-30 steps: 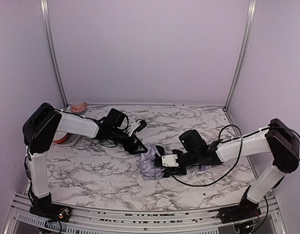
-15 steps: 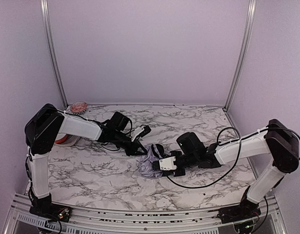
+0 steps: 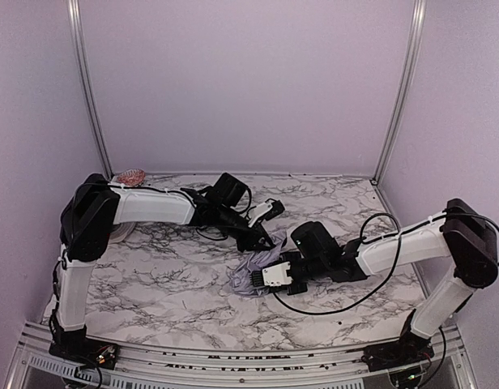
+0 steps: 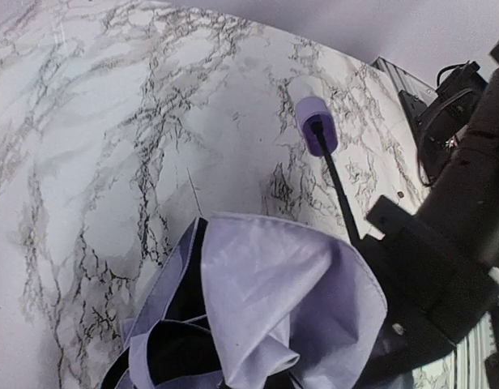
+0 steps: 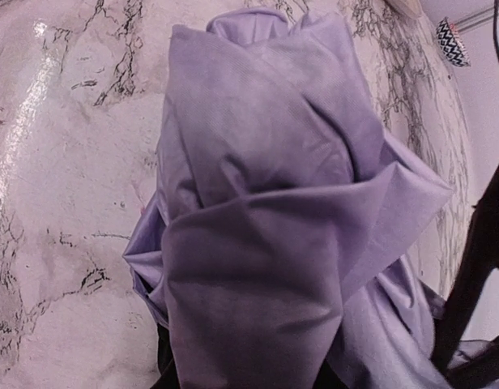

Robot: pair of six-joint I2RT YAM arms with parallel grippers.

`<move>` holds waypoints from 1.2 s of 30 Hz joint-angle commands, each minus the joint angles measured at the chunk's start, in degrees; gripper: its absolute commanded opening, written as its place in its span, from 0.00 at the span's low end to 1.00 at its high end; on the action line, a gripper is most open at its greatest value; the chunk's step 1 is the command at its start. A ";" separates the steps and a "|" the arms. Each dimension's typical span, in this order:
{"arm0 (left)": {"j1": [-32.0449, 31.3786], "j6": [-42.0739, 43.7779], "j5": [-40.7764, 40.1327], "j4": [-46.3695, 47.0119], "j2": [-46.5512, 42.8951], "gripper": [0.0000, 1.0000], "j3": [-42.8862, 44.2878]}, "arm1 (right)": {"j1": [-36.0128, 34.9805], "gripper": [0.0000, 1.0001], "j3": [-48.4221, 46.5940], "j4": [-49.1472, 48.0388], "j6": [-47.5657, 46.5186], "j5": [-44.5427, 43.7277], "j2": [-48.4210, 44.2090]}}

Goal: Put away the umbrella

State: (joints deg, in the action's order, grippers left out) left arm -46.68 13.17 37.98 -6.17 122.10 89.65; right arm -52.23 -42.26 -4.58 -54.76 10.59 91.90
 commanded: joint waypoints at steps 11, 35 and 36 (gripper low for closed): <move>-1.75 6.34 -7.69 -15.53 11.84 0.00 4.66 | -2.28 0.02 -2.94 1.66 1.54 -1.60 0.13; 2.91 -1.84 -4.50 -11.45 8.80 0.58 6.28 | -1.80 0.17 -9.74 7.98 6.93 -8.07 9.07; 4.09 -3.27 -5.53 -9.21 7.79 0.66 5.69 | -1.56 0.15 -9.83 8.07 7.31 -7.55 8.56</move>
State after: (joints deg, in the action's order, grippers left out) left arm -45.56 16.64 35.03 -15.92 132.38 96.03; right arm -54.41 -50.65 0.97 -49.04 3.22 100.31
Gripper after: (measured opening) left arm 0.506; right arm 0.269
